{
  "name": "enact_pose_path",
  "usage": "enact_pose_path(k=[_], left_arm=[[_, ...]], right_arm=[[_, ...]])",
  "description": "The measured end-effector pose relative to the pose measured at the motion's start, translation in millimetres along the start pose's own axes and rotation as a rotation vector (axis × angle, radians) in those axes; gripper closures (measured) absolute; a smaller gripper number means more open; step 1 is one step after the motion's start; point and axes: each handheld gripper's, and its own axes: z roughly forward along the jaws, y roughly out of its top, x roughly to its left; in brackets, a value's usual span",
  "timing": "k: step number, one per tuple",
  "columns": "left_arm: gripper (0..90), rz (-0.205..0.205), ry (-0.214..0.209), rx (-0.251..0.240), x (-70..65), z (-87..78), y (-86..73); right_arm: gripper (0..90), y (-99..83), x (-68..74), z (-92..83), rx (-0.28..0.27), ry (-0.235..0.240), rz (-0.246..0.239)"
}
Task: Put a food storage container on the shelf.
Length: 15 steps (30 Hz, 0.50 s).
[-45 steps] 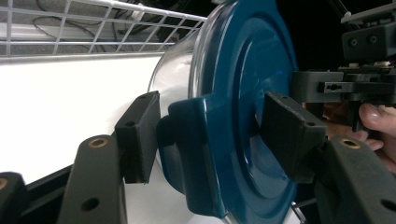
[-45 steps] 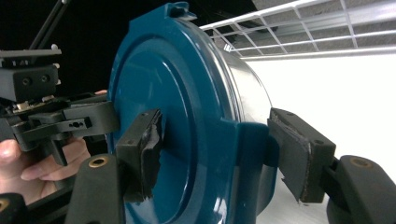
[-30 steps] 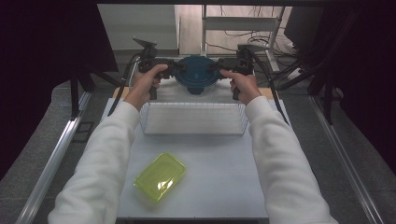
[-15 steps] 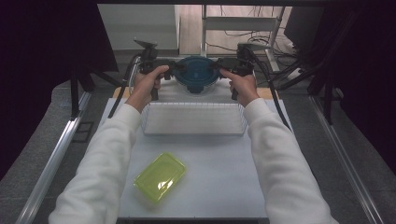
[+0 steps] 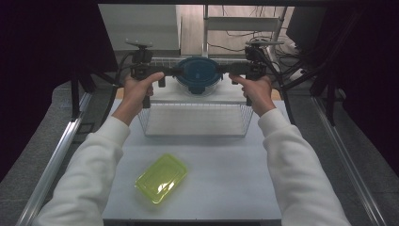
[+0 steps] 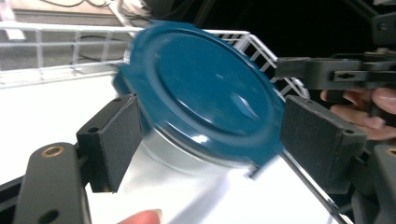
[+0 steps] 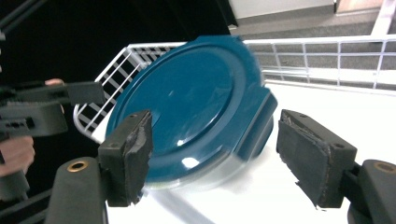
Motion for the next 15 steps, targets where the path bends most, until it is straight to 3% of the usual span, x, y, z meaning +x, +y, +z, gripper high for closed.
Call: enact_pose_path(k=[4,9,15], left_arm=[[20.6,0.038,0.023,0.011,-6.7,-11.2,-14.6],[20.9,0.072,0.028,0.015,-12.4,-23.8,-38.1],[21.6,0.094,0.024,0.032,-17.9,-36.4,-68.6]], right_arm=[[28.3,-11.5,6.3,-14.9,0.007,-0.005,-0.075],[29.0,-34.1,7.6,-28.7,0.007,0.012,-0.134],[31.9,-63.8,0.9,-40.2,-0.001,0.011,-0.17]])
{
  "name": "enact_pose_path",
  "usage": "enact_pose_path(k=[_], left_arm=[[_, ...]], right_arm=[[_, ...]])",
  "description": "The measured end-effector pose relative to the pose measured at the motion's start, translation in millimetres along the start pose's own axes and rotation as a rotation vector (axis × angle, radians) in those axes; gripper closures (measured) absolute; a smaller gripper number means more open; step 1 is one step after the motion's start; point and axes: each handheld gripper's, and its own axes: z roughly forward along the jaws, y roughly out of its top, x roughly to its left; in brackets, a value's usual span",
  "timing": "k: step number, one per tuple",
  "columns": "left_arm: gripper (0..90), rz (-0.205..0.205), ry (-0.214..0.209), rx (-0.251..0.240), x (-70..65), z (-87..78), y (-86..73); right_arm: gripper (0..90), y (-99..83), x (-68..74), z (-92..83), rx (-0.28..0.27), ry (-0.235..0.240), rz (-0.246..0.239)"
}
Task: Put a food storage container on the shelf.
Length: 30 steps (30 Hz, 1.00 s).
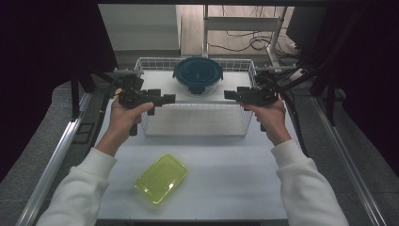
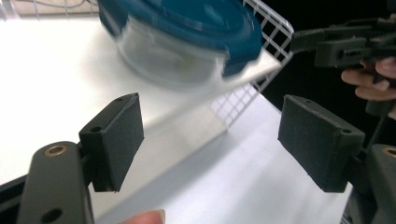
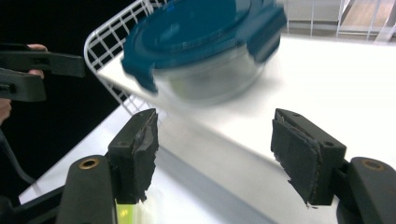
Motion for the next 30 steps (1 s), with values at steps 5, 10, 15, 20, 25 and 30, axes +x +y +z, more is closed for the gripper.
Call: enact_pose_path(k=[5,10,15,20,25,30], left_arm=[[22.3,0.047,0.037,0.02,-5.4,-8.1,-32.6],[24.0,0.073,0.057,0.05,-5.0,-14.0,-68.7],[25.1,0.068,0.079,0.085,-1.4,-17.8,-96.6],[26.1,0.067,0.089,0.114,-2.4,-23.8,-114.9],[27.8,0.055,0.096,0.154,-5.2,-25.4,-139.1],[29.6,0.046,0.124,0.196,-3.9,-23.5,-150.8]], right_arm=[[35.4,-29.4,0.7,-9.0,0.018,0.008,-0.042],[35.7,-58.8,5.8,-16.3,0.04,0.023,-0.076],[34.6,-93.1,7.7,-22.8,0.072,0.032,-0.087],[33.9,-118.0,7.8,-25.6,0.106,0.03,-0.099],[33.3,-142.5,7.6,-26.8,0.152,0.03,-0.099],[32.8,-158.2,5.0,-27.5,0.164,0.032,-0.081]])
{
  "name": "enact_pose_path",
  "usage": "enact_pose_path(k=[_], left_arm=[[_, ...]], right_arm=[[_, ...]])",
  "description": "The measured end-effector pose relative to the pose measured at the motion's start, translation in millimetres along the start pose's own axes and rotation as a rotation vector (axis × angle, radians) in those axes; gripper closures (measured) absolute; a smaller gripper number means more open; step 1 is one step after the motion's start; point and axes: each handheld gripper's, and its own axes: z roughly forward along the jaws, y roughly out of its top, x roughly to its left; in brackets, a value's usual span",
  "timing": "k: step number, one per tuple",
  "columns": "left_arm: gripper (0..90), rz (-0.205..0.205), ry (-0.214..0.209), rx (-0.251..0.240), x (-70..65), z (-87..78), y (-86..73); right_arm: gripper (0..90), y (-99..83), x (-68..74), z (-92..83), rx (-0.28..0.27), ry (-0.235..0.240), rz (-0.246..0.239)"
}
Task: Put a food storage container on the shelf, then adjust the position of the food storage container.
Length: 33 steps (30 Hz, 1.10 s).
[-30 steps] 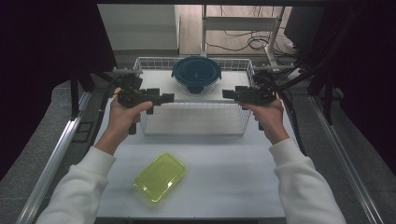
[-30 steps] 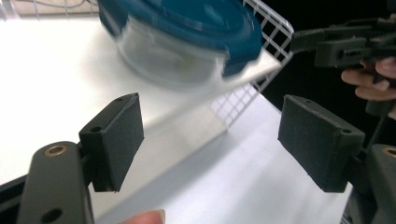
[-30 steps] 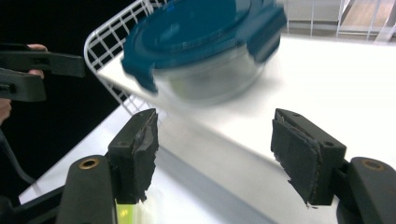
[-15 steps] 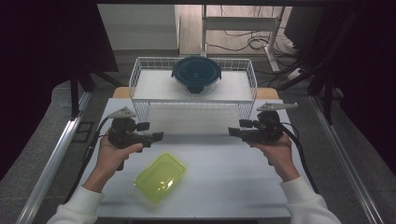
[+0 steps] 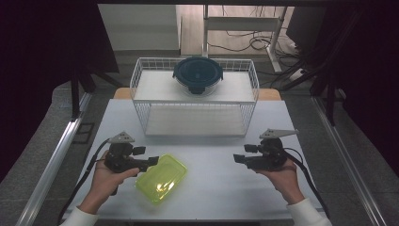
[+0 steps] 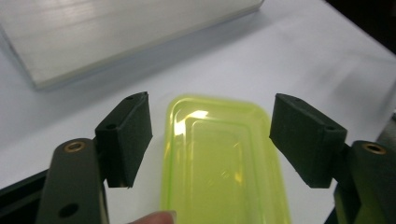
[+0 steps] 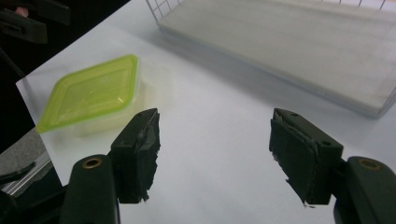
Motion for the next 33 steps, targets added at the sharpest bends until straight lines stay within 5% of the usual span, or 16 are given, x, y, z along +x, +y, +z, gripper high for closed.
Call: enact_pose_path(k=[20,33], left_arm=[[34.5,-0.01,0.031,0.029,3.9,5.1,-9.3],[64.2,0.044,0.109,0.109,11.1,16.9,-11.6]], right_arm=[[31.5,-22.6,-6.2,4.9,0.043,0.015,0.041],[29.8,-25.7,-5.2,12.5,0.079,0.002,0.033]])
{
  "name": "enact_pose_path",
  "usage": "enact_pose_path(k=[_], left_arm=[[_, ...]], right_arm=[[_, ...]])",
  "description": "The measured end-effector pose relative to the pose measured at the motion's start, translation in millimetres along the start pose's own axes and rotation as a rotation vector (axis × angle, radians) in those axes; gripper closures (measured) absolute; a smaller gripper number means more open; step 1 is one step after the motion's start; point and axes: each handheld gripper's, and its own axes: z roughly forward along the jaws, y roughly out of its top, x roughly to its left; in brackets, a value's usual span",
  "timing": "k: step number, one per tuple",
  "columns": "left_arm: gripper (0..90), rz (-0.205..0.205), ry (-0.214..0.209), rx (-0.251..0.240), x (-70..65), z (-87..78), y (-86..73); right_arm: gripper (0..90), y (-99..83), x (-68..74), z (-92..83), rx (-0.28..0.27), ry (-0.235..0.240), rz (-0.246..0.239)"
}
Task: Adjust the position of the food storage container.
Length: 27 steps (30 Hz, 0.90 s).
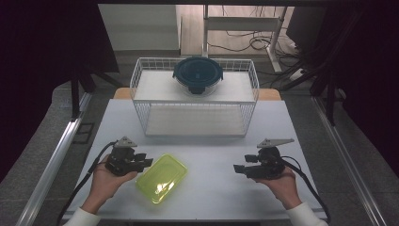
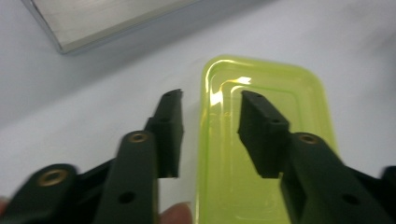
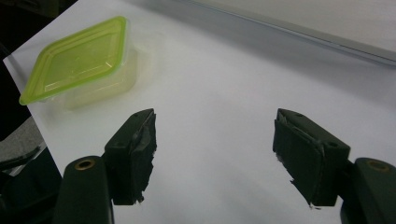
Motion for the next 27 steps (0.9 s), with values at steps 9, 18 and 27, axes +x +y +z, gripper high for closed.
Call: enact_pose_path(k=[9,18,27], left_arm=[[86.7,-0.021,-0.045,0.045,9.0,10.7,8.5],[90.0,0.004,-0.014,0.126,19.0,36.1,15.9],[90.0,0.015,-0.009,0.167,23.9,58.8,27.2]], right_arm=[[29.7,0.0,-0.8,1.4,0.01,-0.003,-0.003],[29.2,-0.7,-1.0,5.6,0.03,-0.002,-0.001],[28.6,-1.4,-2.4,7.9,0.042,-0.002,-0.001]])
